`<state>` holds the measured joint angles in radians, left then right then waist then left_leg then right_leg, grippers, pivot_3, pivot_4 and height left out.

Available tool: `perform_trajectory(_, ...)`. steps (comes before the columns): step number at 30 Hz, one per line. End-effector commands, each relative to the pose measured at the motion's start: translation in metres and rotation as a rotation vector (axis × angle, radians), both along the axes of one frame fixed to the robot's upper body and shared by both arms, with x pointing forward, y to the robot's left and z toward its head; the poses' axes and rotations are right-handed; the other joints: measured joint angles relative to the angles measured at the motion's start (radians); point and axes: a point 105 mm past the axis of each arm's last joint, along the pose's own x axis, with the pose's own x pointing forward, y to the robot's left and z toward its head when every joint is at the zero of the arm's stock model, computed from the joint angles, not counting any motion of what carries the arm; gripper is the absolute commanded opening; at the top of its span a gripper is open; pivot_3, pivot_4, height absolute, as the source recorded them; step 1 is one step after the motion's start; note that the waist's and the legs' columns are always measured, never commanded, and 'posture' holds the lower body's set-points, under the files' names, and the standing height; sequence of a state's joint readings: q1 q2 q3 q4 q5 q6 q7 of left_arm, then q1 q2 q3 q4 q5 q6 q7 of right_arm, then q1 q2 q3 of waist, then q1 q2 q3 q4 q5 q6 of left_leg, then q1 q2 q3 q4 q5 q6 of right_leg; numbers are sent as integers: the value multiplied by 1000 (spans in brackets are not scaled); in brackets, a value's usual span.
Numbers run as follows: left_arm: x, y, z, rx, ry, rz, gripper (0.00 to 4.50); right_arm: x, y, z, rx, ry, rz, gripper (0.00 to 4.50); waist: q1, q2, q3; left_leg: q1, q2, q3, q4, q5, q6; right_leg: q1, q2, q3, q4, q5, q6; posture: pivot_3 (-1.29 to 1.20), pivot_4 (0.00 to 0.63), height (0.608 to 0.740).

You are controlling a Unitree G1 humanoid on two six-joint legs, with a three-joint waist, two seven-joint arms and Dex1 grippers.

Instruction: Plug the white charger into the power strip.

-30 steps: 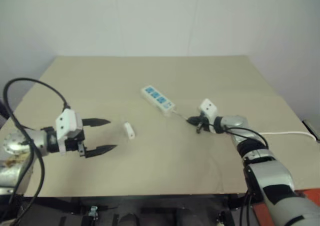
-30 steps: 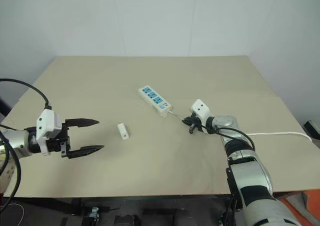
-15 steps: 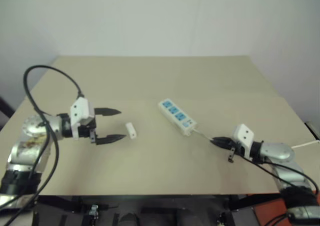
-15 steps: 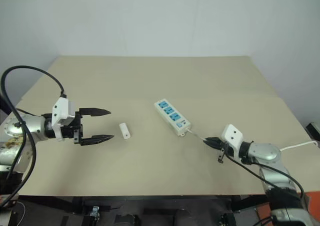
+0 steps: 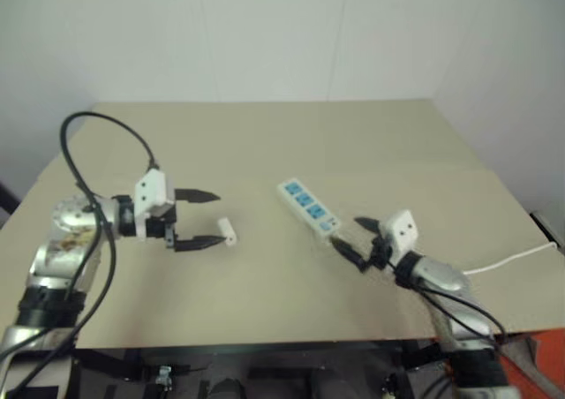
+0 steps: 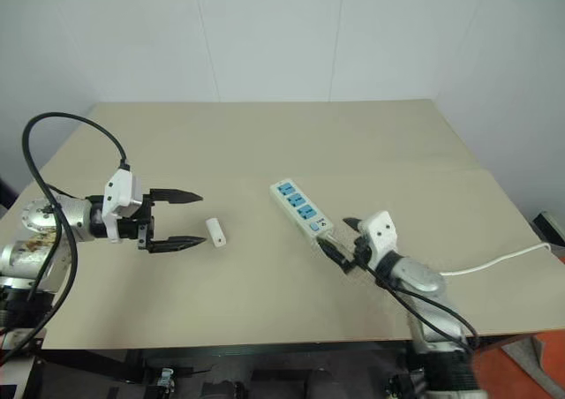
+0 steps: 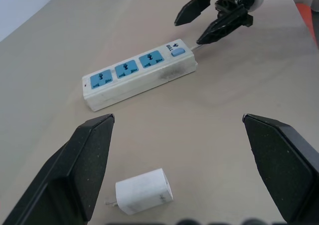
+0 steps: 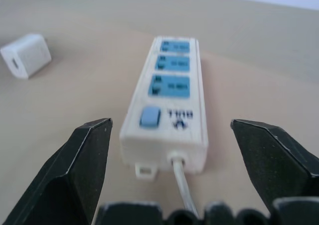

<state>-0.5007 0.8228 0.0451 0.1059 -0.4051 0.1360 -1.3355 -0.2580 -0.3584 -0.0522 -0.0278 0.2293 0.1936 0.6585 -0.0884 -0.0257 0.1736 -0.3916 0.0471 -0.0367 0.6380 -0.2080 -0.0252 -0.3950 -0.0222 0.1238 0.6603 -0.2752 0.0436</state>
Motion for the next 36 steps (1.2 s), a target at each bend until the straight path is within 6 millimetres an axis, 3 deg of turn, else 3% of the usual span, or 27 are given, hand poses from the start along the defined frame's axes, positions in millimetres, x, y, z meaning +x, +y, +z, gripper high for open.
perform_trajectory(1, -3, 2, 7, 10, -33, 6, 4500, 4, 2, 7, 27, -14, -17, 4462, 6, 0, 0, 0, 0, 0, 0, 0, 0, 0, 0, 0, 0, 0, 0, 0, 150, 740)
perform_trajectory(10, -10, 5, 3, 25, -18, 6, 4500, 18, 9, -6, 5, 27, -24, 4462, 18, 0, 0, 0, 0, 0, 0, 0, 0, -1, 0, 0, 0, 0, 0, 0, 150, 740)
perform_trajectory(24, -7, 0, 2, 19, -36, -4, 4500, 18, 24, -34, 77, 116, -6, 4462, 15, 0, 0, 0, 0, 0, 0, 0, 0, -1, 0, 0, 0, 0, 0, 0, 150, 740)
perform_trajectory(34, -4, -2, 5, 38, -41, -24, 4500, 24, 33, -40, 93, 110, -24, 4462, -6, -2, -1, 4, 1, 0, 0, 0, 0, 3, 1, 0, 0, 0, 0, 0, 150, 740)
perform_trajectory(36, -3, -2, 6, 40, -45, -28, 4500, 23, 33, -41, 101, 116, -13, 4100, -10, -2, -1, 4, 1, 0, 0, 0, 0, 3, 1, 0, 0, 0, 0, 0, 150, 740)
